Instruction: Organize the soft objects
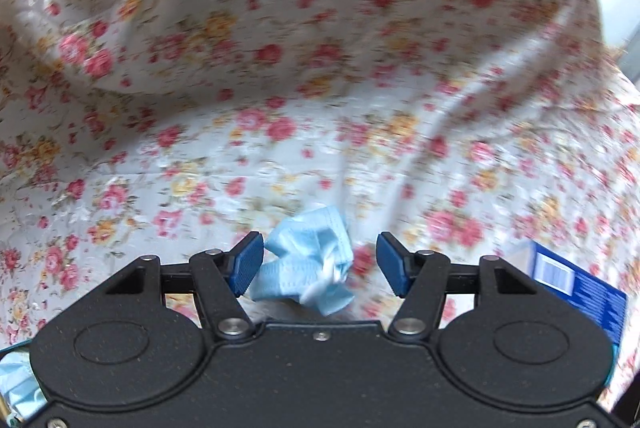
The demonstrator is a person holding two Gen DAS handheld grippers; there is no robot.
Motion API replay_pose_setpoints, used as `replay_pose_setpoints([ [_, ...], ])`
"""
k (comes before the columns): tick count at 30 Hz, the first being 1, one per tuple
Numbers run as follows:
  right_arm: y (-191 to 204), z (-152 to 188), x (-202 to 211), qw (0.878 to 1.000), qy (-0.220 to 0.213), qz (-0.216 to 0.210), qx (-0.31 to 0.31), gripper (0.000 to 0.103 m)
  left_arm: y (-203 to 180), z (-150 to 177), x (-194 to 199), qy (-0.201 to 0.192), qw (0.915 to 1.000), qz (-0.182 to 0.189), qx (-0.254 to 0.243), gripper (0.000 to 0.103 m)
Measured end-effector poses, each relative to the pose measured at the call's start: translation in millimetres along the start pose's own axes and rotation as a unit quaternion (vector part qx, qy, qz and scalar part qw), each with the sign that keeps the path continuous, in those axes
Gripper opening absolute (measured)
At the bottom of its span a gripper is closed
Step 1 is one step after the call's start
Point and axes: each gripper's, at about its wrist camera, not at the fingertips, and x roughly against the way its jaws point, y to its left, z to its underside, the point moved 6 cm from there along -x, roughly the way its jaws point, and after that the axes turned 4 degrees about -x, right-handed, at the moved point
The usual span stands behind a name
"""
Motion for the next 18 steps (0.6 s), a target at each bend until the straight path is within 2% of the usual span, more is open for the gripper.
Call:
replay_pose_setpoints([
  [2, -1.4, 1.7, 1.9, 1.0, 0.002, 0.001, -0.003, 0.023, -6.5, 2.5, 4.6, -0.003, 0.9999, 0.006, -0.014, 0.062],
  [4, 0.1, 0.6, 3.4, 1.0, -0.001, -0.004, -0.005, 0.03, -13.5, 4.0, 8.6, -0.006, 0.9995, 0.011, -0.028, 0.069],
  [6, 1.0, -0.5, 6.1, 1.0, -0.009, -0.006, -0.005, 0.05, -15.6, 4.4, 12.9, -0.011, 0.9992, 0.014, -0.035, 0.076],
  [11, 5.9, -7.1, 8.6, 1.0, -0.026, -0.017, -0.001, 0.072, -13.2, 3.9, 23.8, -0.029, 0.9985, 0.001, -0.046, 0.084],
  [12, 7.4, -8.7, 8.6, 0.999, -0.028, -0.02, 0.001, 0.074, -11.0, 2.8, 25.2, -0.034, 0.9984, -0.001, -0.046, 0.09],
  [13, 9.5, -10.5, 8.7, 0.999, -0.031, -0.023, 0.004, 0.074, -8.1, 1.8, 26.1, -0.038, 0.9983, -0.004, -0.043, 0.091],
  [18, 21.2, -17.2, 6.7, 0.998, -0.04, -0.036, 0.023, 0.081, 17.9, -6.1, 16.2, -0.042, 0.9982, -0.042, -0.001, 0.091],
])
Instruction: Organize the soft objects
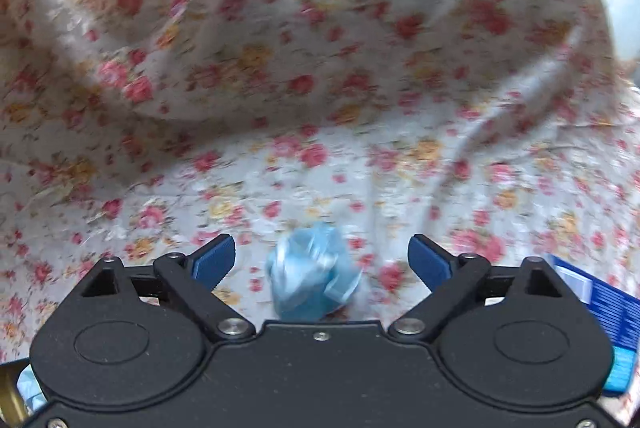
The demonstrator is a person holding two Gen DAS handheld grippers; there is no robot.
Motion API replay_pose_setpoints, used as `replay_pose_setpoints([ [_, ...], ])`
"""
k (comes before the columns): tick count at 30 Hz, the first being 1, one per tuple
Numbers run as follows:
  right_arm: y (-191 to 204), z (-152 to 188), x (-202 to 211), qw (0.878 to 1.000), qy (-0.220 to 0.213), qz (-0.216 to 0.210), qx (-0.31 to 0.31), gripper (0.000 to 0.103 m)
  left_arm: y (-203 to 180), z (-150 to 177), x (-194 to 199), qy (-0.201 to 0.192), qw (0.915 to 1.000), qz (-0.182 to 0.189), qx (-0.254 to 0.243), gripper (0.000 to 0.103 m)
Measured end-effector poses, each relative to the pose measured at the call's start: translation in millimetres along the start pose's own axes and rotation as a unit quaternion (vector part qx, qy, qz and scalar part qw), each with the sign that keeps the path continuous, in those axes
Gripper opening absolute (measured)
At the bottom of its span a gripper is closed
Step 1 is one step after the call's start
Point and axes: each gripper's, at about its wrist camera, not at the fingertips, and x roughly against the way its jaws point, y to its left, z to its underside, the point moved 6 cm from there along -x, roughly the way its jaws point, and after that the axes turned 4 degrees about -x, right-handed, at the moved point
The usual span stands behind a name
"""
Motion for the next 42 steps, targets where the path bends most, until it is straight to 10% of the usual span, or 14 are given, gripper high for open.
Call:
replay_pose_setpoints([
  [19, 18.2, -7.2, -41.7, 0.999, 0.024, -0.019, 0.026, 0.084, 17.8, 6.7, -55.9, 0.063, 0.9962, -0.059, 0.01, 0.091],
  [42, 24.8, -6.2, -43.0, 0.998, 0.012, -0.002, 0.06, 0.088, 15.4, 7.8, -56.5, 0.055, 0.9975, -0.045, 0.004, 0.094],
])
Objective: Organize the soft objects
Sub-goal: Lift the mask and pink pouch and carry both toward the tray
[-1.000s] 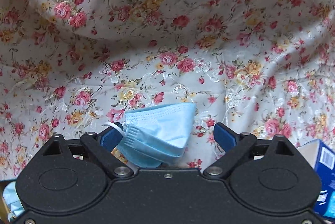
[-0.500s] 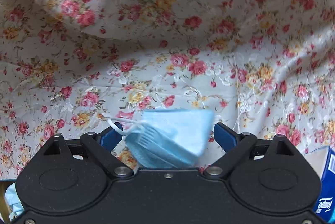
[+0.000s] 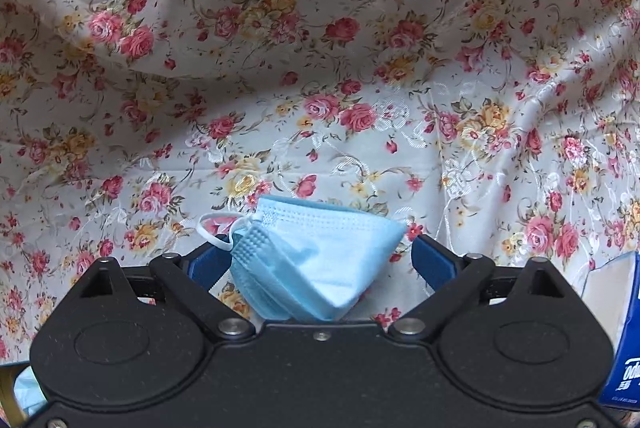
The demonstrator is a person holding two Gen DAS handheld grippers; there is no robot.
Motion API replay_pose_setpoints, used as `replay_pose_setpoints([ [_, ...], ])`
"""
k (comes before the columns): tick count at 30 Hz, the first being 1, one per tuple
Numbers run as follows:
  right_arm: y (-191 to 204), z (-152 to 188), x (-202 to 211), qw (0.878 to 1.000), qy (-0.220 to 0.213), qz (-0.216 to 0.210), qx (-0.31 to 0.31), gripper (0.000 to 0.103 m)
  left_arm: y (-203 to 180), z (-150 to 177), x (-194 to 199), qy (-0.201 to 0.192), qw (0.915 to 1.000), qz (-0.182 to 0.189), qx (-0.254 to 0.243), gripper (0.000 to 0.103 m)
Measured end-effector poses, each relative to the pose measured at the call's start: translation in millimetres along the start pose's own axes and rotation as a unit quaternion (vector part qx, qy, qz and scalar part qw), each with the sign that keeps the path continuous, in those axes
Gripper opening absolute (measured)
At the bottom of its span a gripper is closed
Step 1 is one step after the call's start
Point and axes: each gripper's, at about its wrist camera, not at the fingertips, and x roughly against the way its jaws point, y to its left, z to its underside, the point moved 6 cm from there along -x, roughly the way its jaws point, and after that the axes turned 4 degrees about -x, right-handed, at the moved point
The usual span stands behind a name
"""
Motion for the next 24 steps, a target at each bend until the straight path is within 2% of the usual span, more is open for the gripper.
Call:
replay_pose_setpoints([
  [5, 0.6, 0.3, -3.5, 1.0, 0.002, -0.005, -0.002, 0.085, 0.5, 0.1, -8.0, 0.01, 0.9999, -0.009, -0.011, 0.09],
  [7, 0.3, 0.6, -3.2, 1.0, 0.003, -0.016, -0.006, 0.076, 1.0, 0.6, -11.2, 0.013, 0.9999, -0.001, -0.007, 0.067],
  [10, -0.2, 0.5, -0.6, 1.0, 0.003, -0.025, -0.016, 0.067, 2.2, 1.9, -16.0, 0.025, 0.9995, 0.018, 0.007, 0.053],
  [18, -15.1, 0.2, 10.9, 0.997, 0.004, -0.031, -0.07, 0.063, -0.5, 0.9, 0.2, 0.007, 0.9993, 0.034, 0.017, 0.051],
  [24, -26.5, 2.4, 28.0, 0.994, -0.003, -0.028, -0.105, 0.063, 0.4, 4.1, 38.5, -0.02, 0.9985, 0.047, 0.019, 0.051],
])
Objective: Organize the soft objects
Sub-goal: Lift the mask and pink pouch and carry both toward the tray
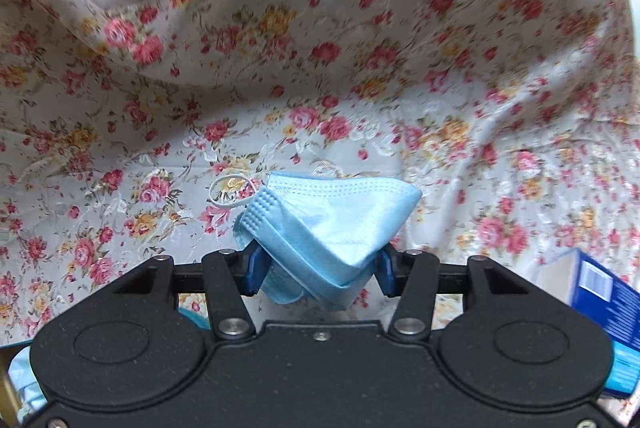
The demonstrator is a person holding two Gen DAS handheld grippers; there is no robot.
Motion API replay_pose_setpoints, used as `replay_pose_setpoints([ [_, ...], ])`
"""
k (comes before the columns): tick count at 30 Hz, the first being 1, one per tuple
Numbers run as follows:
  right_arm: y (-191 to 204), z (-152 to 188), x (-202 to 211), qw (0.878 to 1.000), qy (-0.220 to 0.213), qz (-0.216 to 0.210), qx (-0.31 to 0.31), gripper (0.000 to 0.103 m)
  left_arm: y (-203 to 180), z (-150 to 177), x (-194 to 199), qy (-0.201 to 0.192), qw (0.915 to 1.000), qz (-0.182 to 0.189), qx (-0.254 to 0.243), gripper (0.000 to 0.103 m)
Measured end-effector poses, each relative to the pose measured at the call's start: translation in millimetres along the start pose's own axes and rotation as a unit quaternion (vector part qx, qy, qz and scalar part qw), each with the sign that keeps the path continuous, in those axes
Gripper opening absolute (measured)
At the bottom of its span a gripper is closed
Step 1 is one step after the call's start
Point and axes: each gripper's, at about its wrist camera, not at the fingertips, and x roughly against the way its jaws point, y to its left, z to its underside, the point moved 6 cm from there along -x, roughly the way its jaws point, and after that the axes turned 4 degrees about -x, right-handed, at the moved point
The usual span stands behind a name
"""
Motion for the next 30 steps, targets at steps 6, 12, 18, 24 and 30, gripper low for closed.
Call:
replay_pose_setpoints([
  [6, -2.2, 2.3, 21.0, 1.0, -0.015, 0.007, -0.02, 0.063, -6.8, 9.1, 49.3, -0.03, 0.9994, 0.015, -0.014, 0.051],
  [12, -1.6, 9.2, 44.2, 0.999, -0.022, 0.0, -0.043, 0.063, -15.8, 34.9, 104.8, -0.061, 0.9968, 0.037, -0.036, 0.051],
  [18, 1.7, 18.9, 69.0, 0.998, -0.035, -0.004, -0.055, 0.063, -18.4, 71.5, 157.5, -0.085, 0.994, 0.05, -0.048, 0.051],
  [24, 8.0, 29.8, 96.6, 0.997, -0.048, -0.012, -0.06, 0.063, -2.4, 111.7, 203.3, -0.104, 0.993, 0.039, -0.039, 0.051],
  [30, 24.1, 38.1, 116.5, 0.997, -0.05, -0.028, -0.047, 0.063, 29.9, 149.5, 233.4, -0.116, 0.9931, 0.001, -0.014, 0.051],
])
